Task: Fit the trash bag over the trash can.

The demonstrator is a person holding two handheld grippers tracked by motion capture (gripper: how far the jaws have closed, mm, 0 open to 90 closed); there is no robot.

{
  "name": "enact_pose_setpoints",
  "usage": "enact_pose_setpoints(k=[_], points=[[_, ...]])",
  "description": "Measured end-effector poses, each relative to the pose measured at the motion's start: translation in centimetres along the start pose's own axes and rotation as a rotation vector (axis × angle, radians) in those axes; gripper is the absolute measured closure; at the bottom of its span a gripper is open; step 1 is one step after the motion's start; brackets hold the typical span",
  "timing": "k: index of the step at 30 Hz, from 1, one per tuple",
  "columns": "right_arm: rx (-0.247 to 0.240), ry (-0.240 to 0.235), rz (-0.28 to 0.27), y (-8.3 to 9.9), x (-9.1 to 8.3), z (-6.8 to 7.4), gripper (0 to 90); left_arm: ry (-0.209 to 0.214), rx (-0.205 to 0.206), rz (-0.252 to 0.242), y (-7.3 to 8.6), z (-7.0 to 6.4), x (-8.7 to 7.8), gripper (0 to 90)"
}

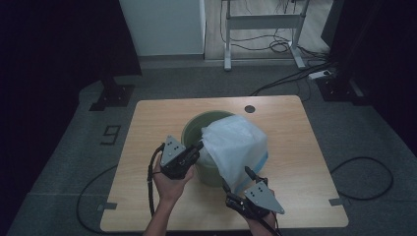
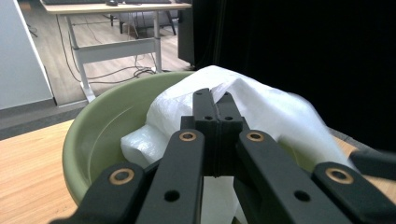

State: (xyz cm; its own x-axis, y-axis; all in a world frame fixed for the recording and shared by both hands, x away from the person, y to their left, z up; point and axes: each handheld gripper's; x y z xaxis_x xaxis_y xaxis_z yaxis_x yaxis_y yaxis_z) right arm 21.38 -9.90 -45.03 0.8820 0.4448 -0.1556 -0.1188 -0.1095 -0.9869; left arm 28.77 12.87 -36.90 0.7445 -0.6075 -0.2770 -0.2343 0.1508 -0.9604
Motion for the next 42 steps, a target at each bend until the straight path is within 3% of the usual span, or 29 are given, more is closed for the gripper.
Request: enact_pose_setpoints(k=[2,6,10,13,16,18,21,27,28,34,38,42], points=[[0.026,0.001,0.016,0.7,0.2,0.1,19.4,-0.001,0.000,0.001,0.0,0.0,0.0,89.9],[0.027,0.003,0.029,1.3,0.5,0.5,18.9,-0.003,0.000,0.002,0.0,-0.1,0.0,89.9],[0.003,0.068,0.070,2.3,0.9,0.5,25.0,-0.007,-0.006,-0.006,0.0,0.2,-0.4,90.0],[0.002,0.119,0.099,3.2,1.1,-0.2,30.9,-0.003,-0.009,-0.011,0.1,0.4,-0.7,89.9],[-0.012,0.136,0.087,3.9,1.0,-1.4,47.9,0.001,-0.011,-0.011,0.3,0.5,-0.9,89.9],[-0.015,0.162,0.086,3.9,1.0,-2.1,52.5,-0.001,-0.018,-0.018,0.3,0.7,-1.1,89.9],[0.006,0.177,0.079,3.8,0.9,-3.2,50.7,0.005,-0.037,-0.026,0.4,1.1,-1.4,89.9],[0.043,0.182,0.041,3.2,0.4,-4.3,59.5,-0.003,-0.068,-0.042,0.4,1.9,-2.0,89.9],[0.047,0.164,0.024,2.7,0.2,-4.7,68.9,-0.003,-0.084,-0.053,0.5,2.3,-2.4,89.9],[0.054,0.123,-0.023,0.8,-0.2,-6.2,84.3,-0.028,-0.118,-0.076,0.9,3.9,-4.1,89.9],[0.058,0.117,-0.050,-0.6,-0.4,-7.2,87.4,-0.042,-0.156,-0.092,1.5,5.2,-5.2,89.9],[0.033,0.125,-0.067,-2.3,-0.2,-8.1,87.8,-0.057,-0.187,-0.103,2.2,6.5,-6.2,89.9]])
Point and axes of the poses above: each handheld gripper's, and its own axes: x roughly forward along the jaws, y roughly out of its underside, z roughly to its left
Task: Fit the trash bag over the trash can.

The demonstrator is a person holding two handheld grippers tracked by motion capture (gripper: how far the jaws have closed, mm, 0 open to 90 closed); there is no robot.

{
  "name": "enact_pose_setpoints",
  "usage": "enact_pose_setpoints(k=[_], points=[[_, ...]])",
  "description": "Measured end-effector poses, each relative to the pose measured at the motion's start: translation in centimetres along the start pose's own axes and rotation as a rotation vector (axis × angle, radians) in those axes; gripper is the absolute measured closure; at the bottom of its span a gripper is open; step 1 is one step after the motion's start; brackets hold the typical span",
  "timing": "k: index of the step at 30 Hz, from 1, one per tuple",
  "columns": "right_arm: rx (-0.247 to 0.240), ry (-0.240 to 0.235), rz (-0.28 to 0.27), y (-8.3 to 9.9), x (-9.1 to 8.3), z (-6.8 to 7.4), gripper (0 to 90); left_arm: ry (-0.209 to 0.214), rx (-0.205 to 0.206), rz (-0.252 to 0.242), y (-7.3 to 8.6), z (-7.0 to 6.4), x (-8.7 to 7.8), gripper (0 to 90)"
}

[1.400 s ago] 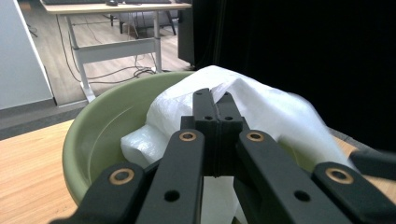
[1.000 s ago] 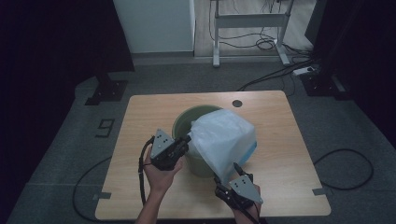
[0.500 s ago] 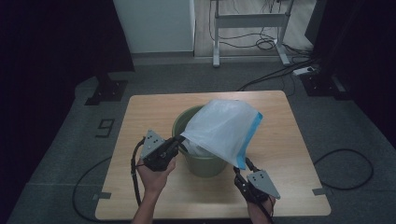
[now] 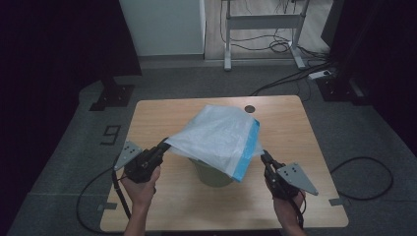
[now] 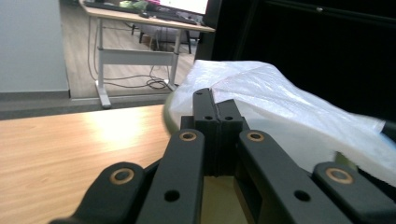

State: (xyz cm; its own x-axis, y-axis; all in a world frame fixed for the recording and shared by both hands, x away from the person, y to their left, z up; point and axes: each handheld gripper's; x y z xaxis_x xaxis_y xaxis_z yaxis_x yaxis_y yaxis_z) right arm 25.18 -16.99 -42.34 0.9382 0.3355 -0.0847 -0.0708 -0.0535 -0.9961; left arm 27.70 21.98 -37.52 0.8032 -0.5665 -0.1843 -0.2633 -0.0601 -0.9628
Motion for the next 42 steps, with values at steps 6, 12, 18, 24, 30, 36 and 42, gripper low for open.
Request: enact_pose_setpoints(k=[6,12,18,24,30,36,42], points=[[-0.016,0.033,0.031,-1.3,1.5,-2.0,87.8,-0.014,-0.041,-0.008,0.6,1.5,-0.9,89.9],[-0.005,0.077,0.060,-0.6,2.1,-3.7,87.7,-0.030,-0.062,0.002,1.5,2.6,-1.6,89.9],[0.033,0.088,0.102,1.2,1.9,-4.8,87.1,0.002,-0.062,0.036,2.4,2.9,-1.6,89.3],[0.033,0.071,0.077,1.3,1.6,-4.8,86.9,0.092,0.019,0.038,1.5,1.4,-1.5,65.0],[0.010,0.096,0.031,0.2,1.2,-4.7,85.4,0.109,0.068,0.023,0.0,0.0,-2.0,39.1],[0.003,0.100,0.017,-0.1,1.1,-4.7,85.4,0.129,0.073,0.011,-0.4,0.0,-2.5,31.7],[-0.016,0.096,0.012,-0.2,1.1,-4.6,85.3,0.107,0.064,-0.005,-1.1,0.1,-2.7,30.4]])
Point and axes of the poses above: each handheld gripper's, and its own axes: x roughly forward along the jaws, y roughly out of its underside, z roughly to its left
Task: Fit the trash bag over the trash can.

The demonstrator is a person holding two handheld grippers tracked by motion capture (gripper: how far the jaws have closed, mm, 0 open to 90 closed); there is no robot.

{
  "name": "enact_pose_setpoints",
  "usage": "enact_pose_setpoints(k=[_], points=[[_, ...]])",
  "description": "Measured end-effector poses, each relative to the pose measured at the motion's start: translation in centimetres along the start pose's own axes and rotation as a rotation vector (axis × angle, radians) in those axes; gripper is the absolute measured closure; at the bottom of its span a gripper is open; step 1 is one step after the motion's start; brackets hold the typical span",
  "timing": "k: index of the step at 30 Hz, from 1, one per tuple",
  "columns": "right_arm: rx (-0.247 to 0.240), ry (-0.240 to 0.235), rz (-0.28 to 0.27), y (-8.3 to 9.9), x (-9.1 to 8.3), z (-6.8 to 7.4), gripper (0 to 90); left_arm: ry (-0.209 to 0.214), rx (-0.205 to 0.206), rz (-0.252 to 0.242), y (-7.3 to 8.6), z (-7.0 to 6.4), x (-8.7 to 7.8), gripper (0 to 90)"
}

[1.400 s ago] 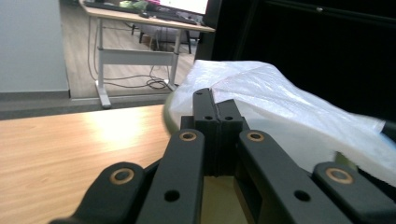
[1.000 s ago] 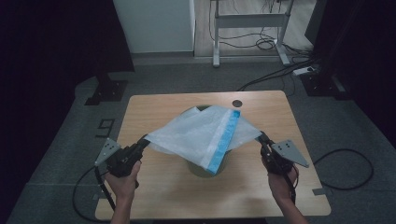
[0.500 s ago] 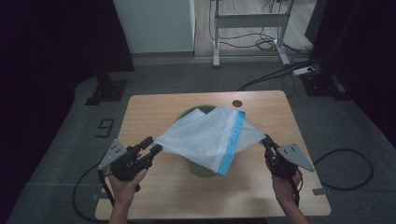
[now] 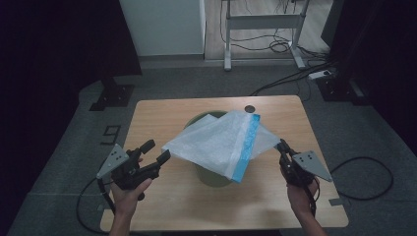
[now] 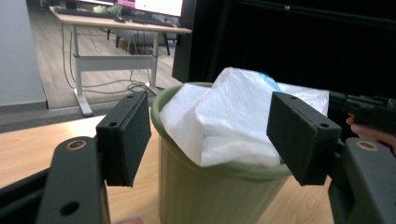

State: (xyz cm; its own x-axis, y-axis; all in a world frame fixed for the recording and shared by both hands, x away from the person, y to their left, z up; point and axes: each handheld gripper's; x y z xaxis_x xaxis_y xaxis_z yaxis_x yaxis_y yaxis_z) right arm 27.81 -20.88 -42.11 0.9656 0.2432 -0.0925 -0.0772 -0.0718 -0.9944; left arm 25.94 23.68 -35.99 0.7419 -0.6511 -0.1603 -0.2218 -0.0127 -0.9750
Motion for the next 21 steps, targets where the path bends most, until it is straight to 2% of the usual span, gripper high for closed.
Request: enact_pose_setpoints(k=[4,8,11,14,18,21], points=[[-0.009,-0.001,0.003,0.0,0.0,0.1,85.4,0.004,0.009,0.009,-1.1,0.0,0.9,30.4],[-0.017,-0.004,0.006,-0.1,0.0,0.4,85.3,0.014,0.032,0.059,-2.4,0.2,2.7,30.2],[-0.031,-0.008,0.003,-0.3,0.0,0.5,85.3,0.009,0.053,0.101,-2.7,0.2,4.2,31.0],[-0.025,-0.012,0.006,-0.2,-0.1,0.6,85.3,0.013,0.046,0.142,-2.1,0.4,5.3,32.2],[-0.026,-0.021,0.011,0.2,-0.1,0.8,85.0,0.020,0.037,0.183,-0.5,0.5,6.3,35.7],[-0.021,-0.023,0.013,0.3,-0.2,0.8,84.8,0.003,0.040,0.188,0.5,0.5,6.5,39.1]])
Point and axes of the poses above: each handheld gripper's, and its own axes: x roughly forward along the jaws, y roughly out of its underside, z roughly to its left
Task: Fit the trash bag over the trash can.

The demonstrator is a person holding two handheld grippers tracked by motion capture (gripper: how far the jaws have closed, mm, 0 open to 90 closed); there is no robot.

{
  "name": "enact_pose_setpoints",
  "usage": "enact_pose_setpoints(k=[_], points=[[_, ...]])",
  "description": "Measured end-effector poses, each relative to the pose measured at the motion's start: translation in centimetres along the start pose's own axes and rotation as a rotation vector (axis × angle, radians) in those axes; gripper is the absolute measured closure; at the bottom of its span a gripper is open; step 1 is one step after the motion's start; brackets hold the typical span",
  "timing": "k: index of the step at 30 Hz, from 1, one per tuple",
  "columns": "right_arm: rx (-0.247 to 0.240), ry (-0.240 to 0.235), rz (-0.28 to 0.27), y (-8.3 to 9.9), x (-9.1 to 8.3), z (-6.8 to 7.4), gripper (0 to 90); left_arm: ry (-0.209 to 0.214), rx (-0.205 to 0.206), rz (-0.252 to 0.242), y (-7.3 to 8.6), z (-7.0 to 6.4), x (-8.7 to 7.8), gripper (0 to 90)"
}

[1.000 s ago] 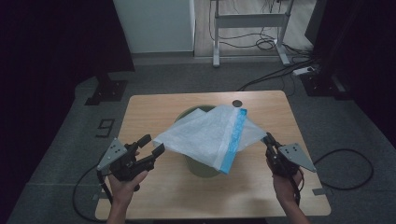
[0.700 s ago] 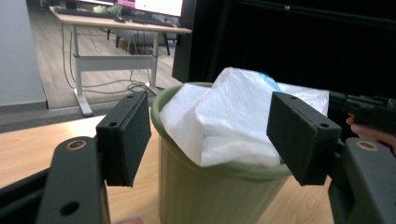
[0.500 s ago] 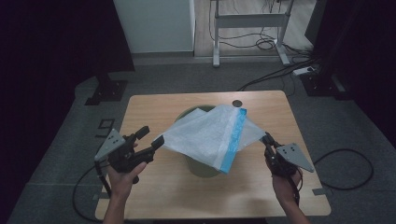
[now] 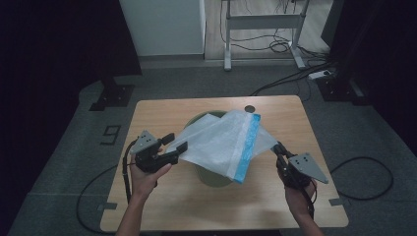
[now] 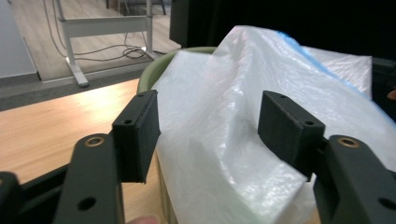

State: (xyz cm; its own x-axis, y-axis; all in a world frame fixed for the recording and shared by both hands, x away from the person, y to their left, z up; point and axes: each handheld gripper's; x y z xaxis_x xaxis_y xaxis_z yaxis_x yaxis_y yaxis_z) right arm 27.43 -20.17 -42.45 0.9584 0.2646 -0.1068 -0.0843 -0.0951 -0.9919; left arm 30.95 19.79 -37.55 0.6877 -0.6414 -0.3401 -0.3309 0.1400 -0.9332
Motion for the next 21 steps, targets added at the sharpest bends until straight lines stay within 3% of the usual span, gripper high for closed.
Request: enact_pose_setpoints(k=[3,7,11,15,19,21], points=[[0.004,-0.001,-0.003,0.0,-0.1,0.1,84.7,-0.021,-0.003,-0.017,0.6,-0.1,0.0,45.6],[0.006,-0.006,-0.006,0.1,-0.2,0.3,84.5,-0.050,0.003,-0.035,1.3,-0.2,-0.1,67.9],[0.009,-0.005,0.000,0.4,-0.2,0.2,84.1,-0.057,-0.046,-0.076,1.7,0.4,-1.0,83.9],[0.014,-0.007,0.009,0.9,-0.3,0.0,83.7,-0.053,-0.127,-0.130,2.4,1.7,-2.4,87.1],[0.023,-0.023,0.017,1.2,-0.3,-0.1,81.4,-0.039,-0.175,-0.133,3.3,2.5,-2.8,87.8],[0.026,-0.042,0.017,1.1,-0.3,-0.1,78.8,-0.039,-0.180,-0.126,3.7,2.6,-2.7,87.7]])
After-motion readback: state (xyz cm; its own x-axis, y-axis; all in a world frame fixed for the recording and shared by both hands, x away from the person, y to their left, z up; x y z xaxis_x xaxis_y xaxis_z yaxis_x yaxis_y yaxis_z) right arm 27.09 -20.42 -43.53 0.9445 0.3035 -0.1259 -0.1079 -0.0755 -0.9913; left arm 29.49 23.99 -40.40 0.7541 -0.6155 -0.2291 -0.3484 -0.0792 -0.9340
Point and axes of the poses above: each handheld gripper's, and its own axes: x roughly forward along the jaws, y roughly out of its underside, z roughly to its left
